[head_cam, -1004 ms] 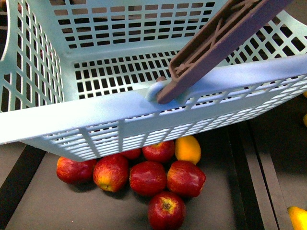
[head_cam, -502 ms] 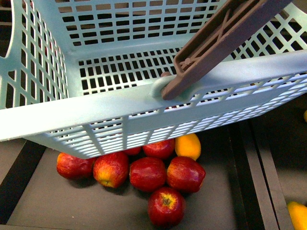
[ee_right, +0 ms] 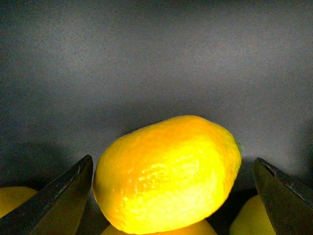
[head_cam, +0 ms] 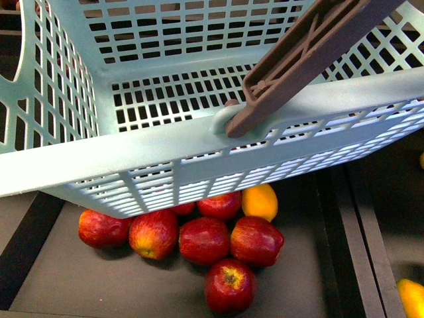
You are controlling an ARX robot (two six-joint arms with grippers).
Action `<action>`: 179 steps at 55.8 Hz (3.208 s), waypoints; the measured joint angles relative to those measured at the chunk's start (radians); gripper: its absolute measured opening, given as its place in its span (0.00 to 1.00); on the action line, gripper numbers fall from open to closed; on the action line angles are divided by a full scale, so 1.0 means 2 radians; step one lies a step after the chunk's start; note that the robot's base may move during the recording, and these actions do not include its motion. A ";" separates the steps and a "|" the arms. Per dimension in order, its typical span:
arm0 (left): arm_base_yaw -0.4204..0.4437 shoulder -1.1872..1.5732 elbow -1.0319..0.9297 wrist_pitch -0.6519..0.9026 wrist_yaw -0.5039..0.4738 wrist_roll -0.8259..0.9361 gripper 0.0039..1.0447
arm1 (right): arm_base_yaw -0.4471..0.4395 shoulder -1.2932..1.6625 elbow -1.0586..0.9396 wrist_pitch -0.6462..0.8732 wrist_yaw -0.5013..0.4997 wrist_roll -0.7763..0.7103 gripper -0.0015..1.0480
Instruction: Pick lemon and mango into basket
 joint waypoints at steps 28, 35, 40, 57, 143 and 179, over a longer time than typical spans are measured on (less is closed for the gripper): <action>0.000 0.000 0.000 0.000 0.000 0.000 0.06 | 0.004 0.053 0.026 0.005 -0.010 -0.002 0.92; 0.000 0.000 0.000 0.000 0.000 0.000 0.06 | 0.004 0.055 0.027 0.007 -0.011 -0.004 0.92; 0.000 0.000 0.000 0.000 0.000 0.000 0.06 | 0.004 0.056 0.027 0.008 -0.010 -0.004 0.80; 0.000 0.000 0.000 0.000 0.000 0.000 0.06 | 0.004 0.055 0.027 0.009 -0.010 -0.004 0.77; 0.000 0.000 0.000 0.000 0.000 0.000 0.06 | 0.327 -0.586 0.044 -0.228 -0.068 0.194 0.77; 0.000 0.000 0.000 0.000 0.000 0.001 0.06 | 0.291 -0.773 -0.058 -0.204 0.063 0.191 0.84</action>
